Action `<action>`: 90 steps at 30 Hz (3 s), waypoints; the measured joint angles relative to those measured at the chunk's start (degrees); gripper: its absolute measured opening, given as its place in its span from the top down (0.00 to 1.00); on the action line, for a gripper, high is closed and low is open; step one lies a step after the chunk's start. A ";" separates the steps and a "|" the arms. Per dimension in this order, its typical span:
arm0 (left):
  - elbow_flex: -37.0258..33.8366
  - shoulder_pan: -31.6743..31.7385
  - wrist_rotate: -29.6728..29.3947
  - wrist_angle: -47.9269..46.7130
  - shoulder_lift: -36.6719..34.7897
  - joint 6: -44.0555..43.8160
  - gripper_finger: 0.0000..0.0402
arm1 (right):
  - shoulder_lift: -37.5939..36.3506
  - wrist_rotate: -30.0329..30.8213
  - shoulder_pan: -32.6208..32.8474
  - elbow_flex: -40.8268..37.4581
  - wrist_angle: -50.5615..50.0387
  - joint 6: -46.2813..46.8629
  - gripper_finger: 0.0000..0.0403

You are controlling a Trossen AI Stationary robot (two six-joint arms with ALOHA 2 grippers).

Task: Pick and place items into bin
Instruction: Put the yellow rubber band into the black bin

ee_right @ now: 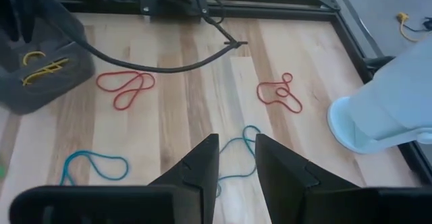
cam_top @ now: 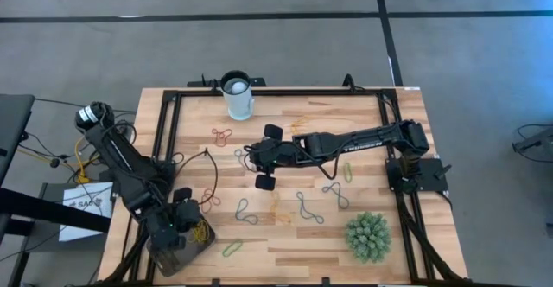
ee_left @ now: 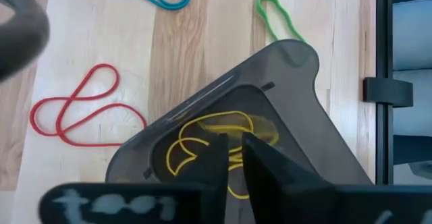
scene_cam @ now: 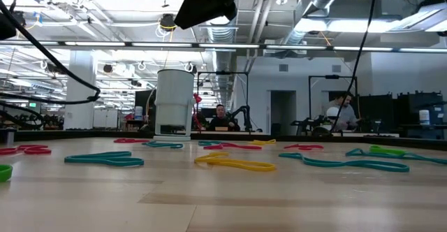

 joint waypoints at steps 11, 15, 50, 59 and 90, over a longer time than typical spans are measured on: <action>5.63 0.57 1.92 -5.53 0.00 4.45 0.83 | -2.30 2.57 0.01 -0.04 -3.61 -6.80 0.77; 15.82 2.03 -1.13 -14.90 -0.02 7.93 0.85 | -7.97 9.05 0.01 0.17 -9.50 -7.48 0.77; 33.54 52.37 -18.67 -42.00 -0.49 34.32 0.85 | -11.26 -4.64 -25.13 -29.48 -4.93 -7.57 0.81; 23.92 61.72 -4.55 -22.92 -0.48 52.92 0.85 | -0.41 -5.62 -24.07 -26.56 -2.21 -7.54 0.82; 23.37 68.89 -2.08 -19.71 -0.52 57.85 0.85 | 4.59 -7.54 -26.24 -25.42 1.29 -1.49 0.89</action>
